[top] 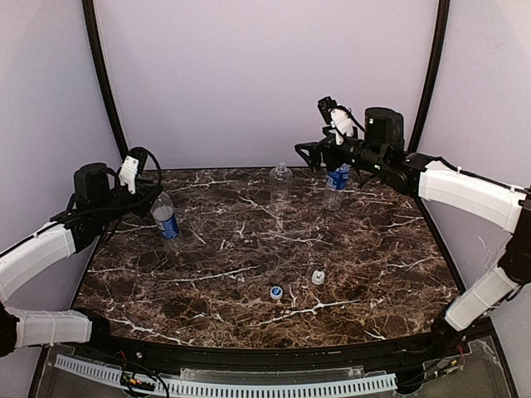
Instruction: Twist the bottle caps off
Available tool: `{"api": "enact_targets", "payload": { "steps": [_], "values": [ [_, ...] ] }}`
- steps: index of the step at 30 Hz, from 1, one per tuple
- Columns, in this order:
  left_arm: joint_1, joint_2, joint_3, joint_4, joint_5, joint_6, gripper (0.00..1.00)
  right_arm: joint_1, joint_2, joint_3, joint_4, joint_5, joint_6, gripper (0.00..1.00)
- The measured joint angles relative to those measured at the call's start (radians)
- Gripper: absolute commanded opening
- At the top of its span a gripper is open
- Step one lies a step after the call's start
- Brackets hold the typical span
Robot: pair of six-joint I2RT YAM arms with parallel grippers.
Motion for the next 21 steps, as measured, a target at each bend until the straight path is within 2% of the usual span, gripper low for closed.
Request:
{"api": "enact_targets", "payload": {
  "steps": [5, 11, 16, 21],
  "values": [
    [0.001, -0.032, -0.005, -0.034, 0.096, 0.023, 0.01, 0.030, -0.007, 0.000, -0.006, -0.039, -0.016, 0.99],
    [-0.068, -0.079, 0.125, -0.223, 0.417, 0.079, 0.01, 0.175, 0.011, 0.009, -0.024, -0.258, -0.121, 0.99],
    [-0.181, -0.102, 0.296, -0.408, 0.619, 0.170, 0.01, 0.330, 0.177, 0.122, -0.037, -0.374, -0.182, 0.99],
    [-0.193, -0.103, 0.362, -0.510, 0.702, 0.204, 0.01, 0.403, 0.355, 0.206, -0.028, -0.431, -0.171, 0.99]
  ]
}}
